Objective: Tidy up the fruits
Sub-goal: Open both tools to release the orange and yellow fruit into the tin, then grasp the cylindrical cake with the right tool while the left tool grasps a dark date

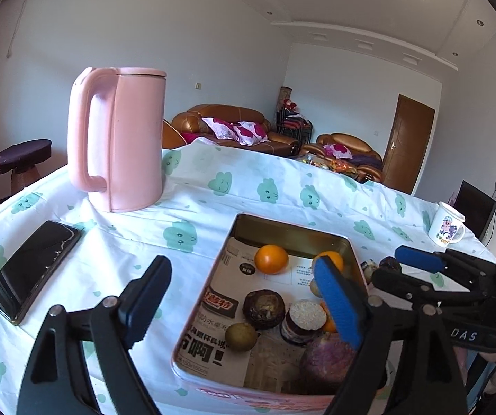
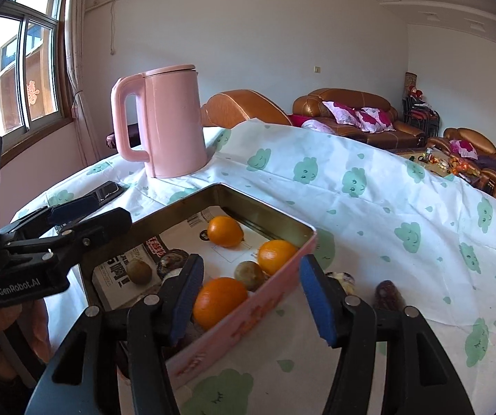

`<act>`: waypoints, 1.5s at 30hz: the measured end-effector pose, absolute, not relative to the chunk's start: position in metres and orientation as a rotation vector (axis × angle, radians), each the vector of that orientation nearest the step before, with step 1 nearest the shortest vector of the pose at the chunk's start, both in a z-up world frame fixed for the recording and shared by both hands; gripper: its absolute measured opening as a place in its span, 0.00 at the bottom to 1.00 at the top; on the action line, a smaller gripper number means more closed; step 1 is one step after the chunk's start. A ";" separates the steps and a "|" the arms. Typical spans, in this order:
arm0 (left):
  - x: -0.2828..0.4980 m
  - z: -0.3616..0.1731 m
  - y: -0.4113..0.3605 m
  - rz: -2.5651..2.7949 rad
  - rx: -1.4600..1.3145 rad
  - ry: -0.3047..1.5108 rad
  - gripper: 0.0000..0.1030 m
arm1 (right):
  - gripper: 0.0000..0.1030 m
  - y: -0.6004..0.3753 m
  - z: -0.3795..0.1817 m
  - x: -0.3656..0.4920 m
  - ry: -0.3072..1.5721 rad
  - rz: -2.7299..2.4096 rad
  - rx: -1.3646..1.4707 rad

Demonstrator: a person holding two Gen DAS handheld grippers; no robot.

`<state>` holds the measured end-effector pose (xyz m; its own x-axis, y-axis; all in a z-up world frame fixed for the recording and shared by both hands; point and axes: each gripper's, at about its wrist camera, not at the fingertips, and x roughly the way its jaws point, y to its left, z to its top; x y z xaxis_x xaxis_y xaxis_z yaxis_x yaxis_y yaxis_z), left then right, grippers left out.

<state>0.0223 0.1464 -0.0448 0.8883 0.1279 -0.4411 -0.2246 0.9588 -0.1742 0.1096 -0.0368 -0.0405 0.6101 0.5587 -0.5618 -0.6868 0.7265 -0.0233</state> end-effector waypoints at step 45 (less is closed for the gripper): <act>0.153 -0.051 -0.047 -0.127 0.008 0.676 0.87 | 0.35 -0.192 -0.056 0.190 0.647 0.262 -0.117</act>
<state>0.1529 -0.0469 -0.0509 0.7729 -0.1148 -0.6240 0.1199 0.9922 -0.0341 0.1901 -0.1921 -0.0565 0.7661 0.2048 -0.6092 -0.2772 0.9605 -0.0257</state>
